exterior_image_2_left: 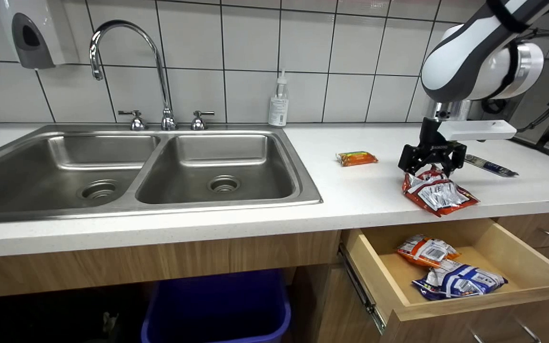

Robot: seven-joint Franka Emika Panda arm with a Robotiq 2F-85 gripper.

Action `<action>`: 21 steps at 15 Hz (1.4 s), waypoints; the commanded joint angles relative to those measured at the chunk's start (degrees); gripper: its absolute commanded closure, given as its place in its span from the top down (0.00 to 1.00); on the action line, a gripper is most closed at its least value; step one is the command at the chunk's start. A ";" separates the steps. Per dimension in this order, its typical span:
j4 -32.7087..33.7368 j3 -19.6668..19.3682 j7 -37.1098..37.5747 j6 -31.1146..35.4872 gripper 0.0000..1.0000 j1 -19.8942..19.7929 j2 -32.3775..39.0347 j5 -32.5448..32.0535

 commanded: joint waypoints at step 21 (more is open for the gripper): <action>-23.48 0.14 7.30 6.55 1.00 3.63 -18.71 -2.17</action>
